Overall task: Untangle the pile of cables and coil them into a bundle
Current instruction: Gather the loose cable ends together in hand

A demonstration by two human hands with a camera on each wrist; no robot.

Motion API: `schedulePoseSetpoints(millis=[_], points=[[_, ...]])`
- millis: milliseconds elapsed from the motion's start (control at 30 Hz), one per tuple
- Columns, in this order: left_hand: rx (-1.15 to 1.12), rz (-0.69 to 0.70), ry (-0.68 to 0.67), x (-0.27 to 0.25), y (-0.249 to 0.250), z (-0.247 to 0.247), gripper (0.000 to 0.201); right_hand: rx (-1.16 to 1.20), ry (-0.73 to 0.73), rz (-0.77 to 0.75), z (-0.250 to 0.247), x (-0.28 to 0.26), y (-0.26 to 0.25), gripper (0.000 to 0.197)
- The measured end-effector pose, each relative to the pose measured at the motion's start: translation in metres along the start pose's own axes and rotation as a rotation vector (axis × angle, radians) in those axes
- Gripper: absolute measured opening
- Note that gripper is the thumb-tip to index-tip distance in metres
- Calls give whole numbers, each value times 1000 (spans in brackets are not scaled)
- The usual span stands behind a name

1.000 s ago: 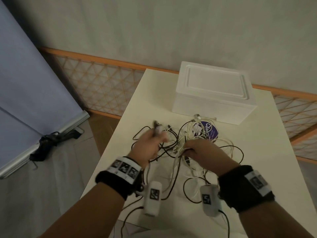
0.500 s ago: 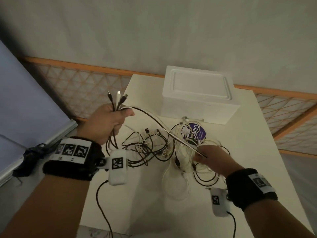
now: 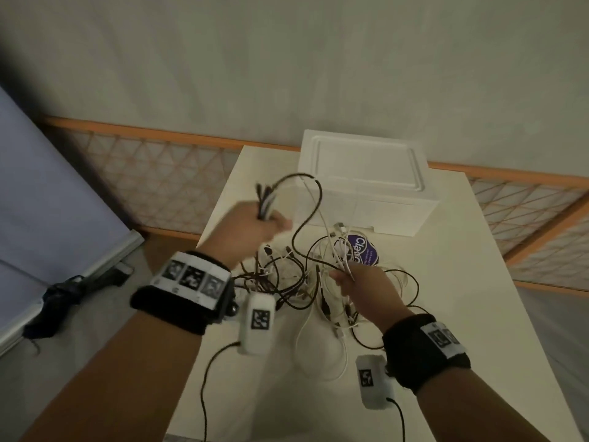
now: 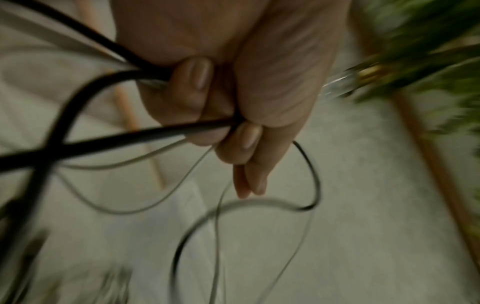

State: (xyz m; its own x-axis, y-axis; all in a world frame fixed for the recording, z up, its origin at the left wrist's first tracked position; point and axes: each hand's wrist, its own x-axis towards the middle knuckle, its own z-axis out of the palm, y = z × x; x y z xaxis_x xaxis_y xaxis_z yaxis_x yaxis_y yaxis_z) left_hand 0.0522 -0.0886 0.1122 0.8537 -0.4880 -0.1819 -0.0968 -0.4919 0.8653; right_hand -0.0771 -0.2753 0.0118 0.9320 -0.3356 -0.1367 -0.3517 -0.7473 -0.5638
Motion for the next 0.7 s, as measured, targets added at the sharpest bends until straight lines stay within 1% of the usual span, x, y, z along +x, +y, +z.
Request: schedulePoseSetpoints(millis=[33, 100, 133, 200, 267, 333, 367, 400, 433, 500, 533, 567, 667, 700], points=[[-39, -56, -91, -1, -6, 14, 13, 10, 19, -31, -4, 0, -10, 43], [-182, -147, -195, -5, -10, 37, 21, 23, 73, -109, -10, 1, -24, 43], [-233, -167, -219, -7, -11, 45, 25, 23, 99, -142, -12, 3, -27, 45], [-264, -160, -247, -11, -6, 57, 18, 14, 104, -203, -17, 5, -33, 54], [-299, -141, -256, -14, 0, 66, 20, 7, 103, -283, -19, 7, -35, 57], [-398, -132, -206, -13, 5, 72, 16, -29, 144, -314, -27, 5, -41, 51], [-449, -137, -167, -11, 7, 74, 17, -51, 176, -327, -32, 3, -44, 46], [-488, -139, -125, -10, 9, 76, 23, -71, 201, -344, -36, 2, -45, 39], [-501, -116, -89, -9, 10, 77, 22, -84, 207, -361, -41, -1, -48, 34], [-504, -12, -36, -9, 16, 78, 15, -51, 167, -400, -43, -3, -48, 23], [-498, 23, -7, -8, 21, 76, 13, -19, 131, -391, -42, -2, -46, 15], [-495, 36, 40, -4, 25, 71, 12, 17, 103, -350, -39, -1, -42, 14], [-586, 25, 238, 14, 39, 40, 11, 90, 55, -171, -28, -1, -14, 26], [-621, 46, 275, 19, 42, 27, 14, 89, 31, -120, -25, -3, -5, 29]])
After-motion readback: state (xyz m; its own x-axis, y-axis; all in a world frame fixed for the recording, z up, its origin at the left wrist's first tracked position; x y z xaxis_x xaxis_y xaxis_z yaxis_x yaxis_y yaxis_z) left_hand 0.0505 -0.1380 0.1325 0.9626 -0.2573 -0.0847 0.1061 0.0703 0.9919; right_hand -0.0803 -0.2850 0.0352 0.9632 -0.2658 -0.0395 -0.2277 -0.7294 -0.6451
